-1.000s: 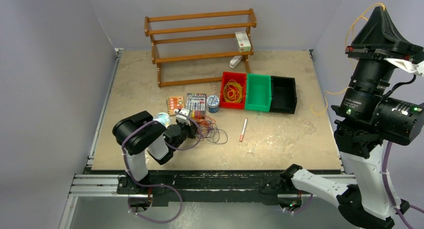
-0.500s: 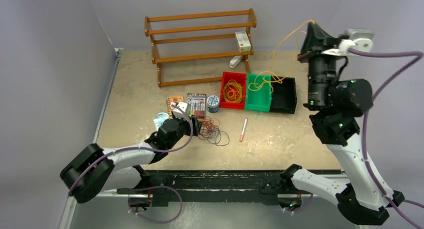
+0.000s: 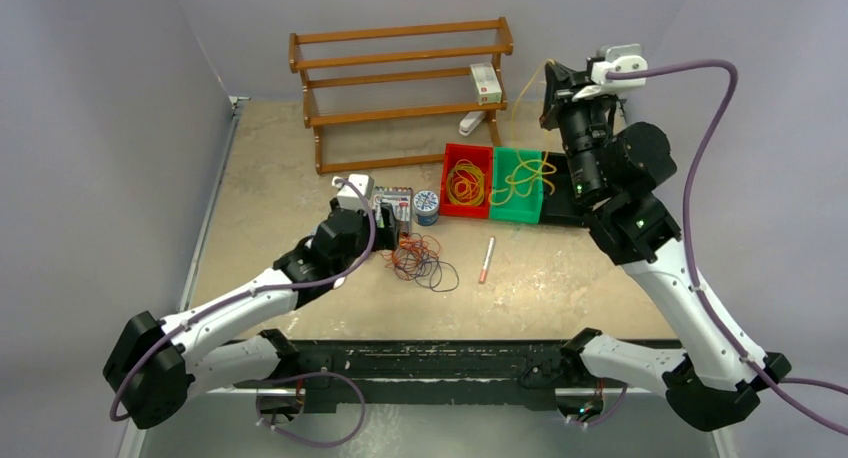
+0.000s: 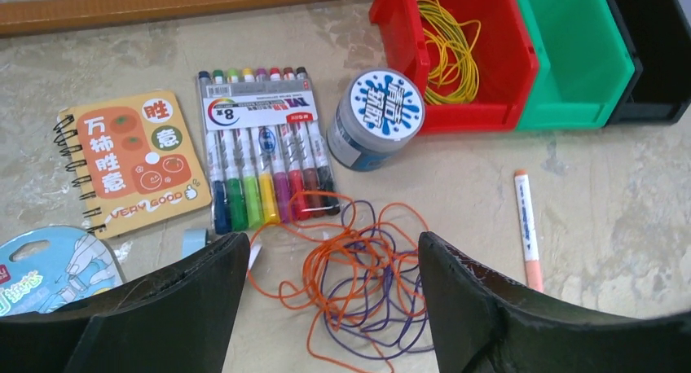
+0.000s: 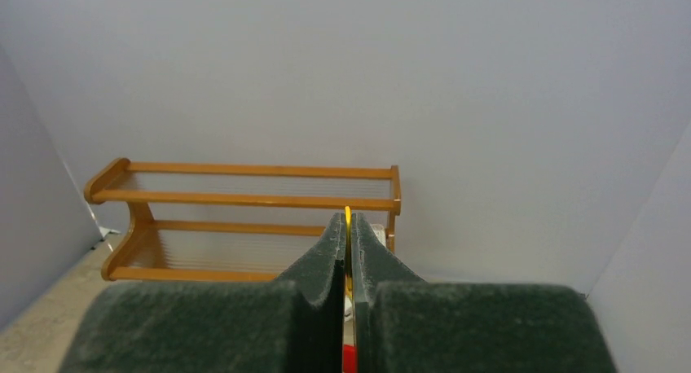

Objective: Untangle the cables

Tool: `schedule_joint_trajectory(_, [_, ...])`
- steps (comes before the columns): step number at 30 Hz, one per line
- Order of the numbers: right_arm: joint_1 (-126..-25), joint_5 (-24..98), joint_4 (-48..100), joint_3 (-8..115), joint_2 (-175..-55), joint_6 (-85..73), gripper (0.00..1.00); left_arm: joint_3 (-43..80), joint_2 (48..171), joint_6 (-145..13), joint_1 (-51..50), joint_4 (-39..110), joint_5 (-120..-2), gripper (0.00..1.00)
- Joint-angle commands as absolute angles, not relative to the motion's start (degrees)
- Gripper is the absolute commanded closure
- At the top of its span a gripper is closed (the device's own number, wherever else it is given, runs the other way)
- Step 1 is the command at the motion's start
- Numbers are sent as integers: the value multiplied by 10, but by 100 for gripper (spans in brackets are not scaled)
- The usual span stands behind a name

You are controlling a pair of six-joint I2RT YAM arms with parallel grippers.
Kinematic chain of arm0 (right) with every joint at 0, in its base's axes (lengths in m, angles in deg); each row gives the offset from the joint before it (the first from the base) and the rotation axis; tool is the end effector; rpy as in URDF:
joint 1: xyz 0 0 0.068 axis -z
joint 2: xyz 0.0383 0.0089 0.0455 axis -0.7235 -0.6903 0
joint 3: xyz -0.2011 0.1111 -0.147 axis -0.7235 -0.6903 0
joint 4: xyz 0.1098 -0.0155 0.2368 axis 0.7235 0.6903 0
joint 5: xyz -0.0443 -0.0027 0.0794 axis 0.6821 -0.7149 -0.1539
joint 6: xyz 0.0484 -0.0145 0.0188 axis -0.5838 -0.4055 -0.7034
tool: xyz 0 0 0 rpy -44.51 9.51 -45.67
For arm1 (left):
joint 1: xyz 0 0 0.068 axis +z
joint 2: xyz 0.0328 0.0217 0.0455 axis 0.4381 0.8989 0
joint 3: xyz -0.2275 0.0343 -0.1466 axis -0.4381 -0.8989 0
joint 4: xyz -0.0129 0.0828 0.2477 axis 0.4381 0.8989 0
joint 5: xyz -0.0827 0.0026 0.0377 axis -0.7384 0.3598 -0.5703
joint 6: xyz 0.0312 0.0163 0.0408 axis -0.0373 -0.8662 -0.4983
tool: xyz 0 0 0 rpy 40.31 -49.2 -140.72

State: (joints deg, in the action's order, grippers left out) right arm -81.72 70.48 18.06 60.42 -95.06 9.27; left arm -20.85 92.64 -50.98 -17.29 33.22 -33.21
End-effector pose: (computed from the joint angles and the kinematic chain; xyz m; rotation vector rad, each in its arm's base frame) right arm 0.1659 0.0986 0.5407 -0.0152 1.1295 0.1785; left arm 0.1753 -0.1489 0.2446 0.0515 1.9611 -0.4851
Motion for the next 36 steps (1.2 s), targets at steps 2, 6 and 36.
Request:
schedule_joint_trajectory(2, [-819,686,177,609,-978,61,100,-106,998,-461,-156,413,-291,23])
schedule_joint_trajectory(6, [-813,668,187,621,-1015,47,100,-90,1017,-447,-130,415,-308,22])
schedule_joint_trajectory(36, [-709,405,146,643,-1189,-22,100,-57,1045,-474,-109,463,-301,20])
